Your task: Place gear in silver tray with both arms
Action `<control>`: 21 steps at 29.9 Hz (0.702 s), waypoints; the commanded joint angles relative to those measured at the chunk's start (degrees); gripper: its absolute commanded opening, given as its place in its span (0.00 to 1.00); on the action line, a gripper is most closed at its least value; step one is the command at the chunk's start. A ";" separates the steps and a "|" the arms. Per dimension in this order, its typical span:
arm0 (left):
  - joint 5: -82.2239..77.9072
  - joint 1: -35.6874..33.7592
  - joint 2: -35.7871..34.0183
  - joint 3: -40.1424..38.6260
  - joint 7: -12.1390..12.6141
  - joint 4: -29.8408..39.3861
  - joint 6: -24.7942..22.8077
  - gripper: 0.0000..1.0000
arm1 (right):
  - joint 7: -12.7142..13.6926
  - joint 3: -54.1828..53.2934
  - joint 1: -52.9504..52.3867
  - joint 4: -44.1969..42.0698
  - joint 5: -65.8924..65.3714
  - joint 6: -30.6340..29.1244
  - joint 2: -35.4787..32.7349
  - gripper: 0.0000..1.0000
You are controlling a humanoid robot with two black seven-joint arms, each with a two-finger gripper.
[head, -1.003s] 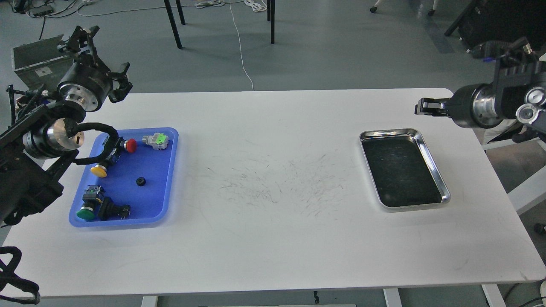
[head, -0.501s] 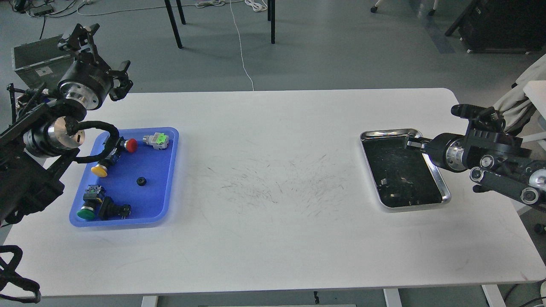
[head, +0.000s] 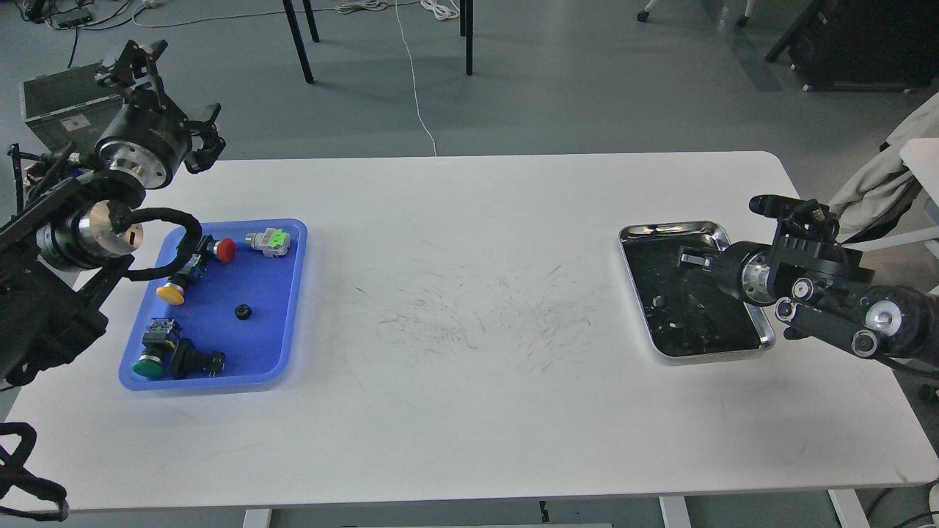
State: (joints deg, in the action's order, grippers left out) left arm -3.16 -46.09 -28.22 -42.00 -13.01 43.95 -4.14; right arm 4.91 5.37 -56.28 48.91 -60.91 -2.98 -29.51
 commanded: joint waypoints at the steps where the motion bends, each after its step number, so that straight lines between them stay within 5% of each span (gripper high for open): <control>1: 0.00 0.03 0.01 0.16 0.00 0.00 0.01 0.98 | -0.08 -0.53 -0.06 -0.66 0.26 0.08 0.86 0.44; 8: 0.00 0.03 0.01 0.51 0.09 -0.61 0.01 0.98 | 0.01 -5.26 -0.67 -0.22 1.14 -0.19 0.69 0.72; 14: 0.08 0.21 0.01 0.34 0.09 -0.88 0.19 0.98 | 0.10 -21.07 -0.59 0.04 3.85 -0.89 0.16 0.76; 21: 0.52 -0.32 0.53 -0.28 -0.26 -10.63 -0.69 0.98 | 0.01 -38.39 -0.15 0.13 29.13 -2.90 -0.02 0.80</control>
State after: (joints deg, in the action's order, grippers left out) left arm -2.85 -45.83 -27.91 -42.22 -13.29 37.27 -4.21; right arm 5.02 -26.60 -56.77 49.02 -43.32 -4.26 -29.43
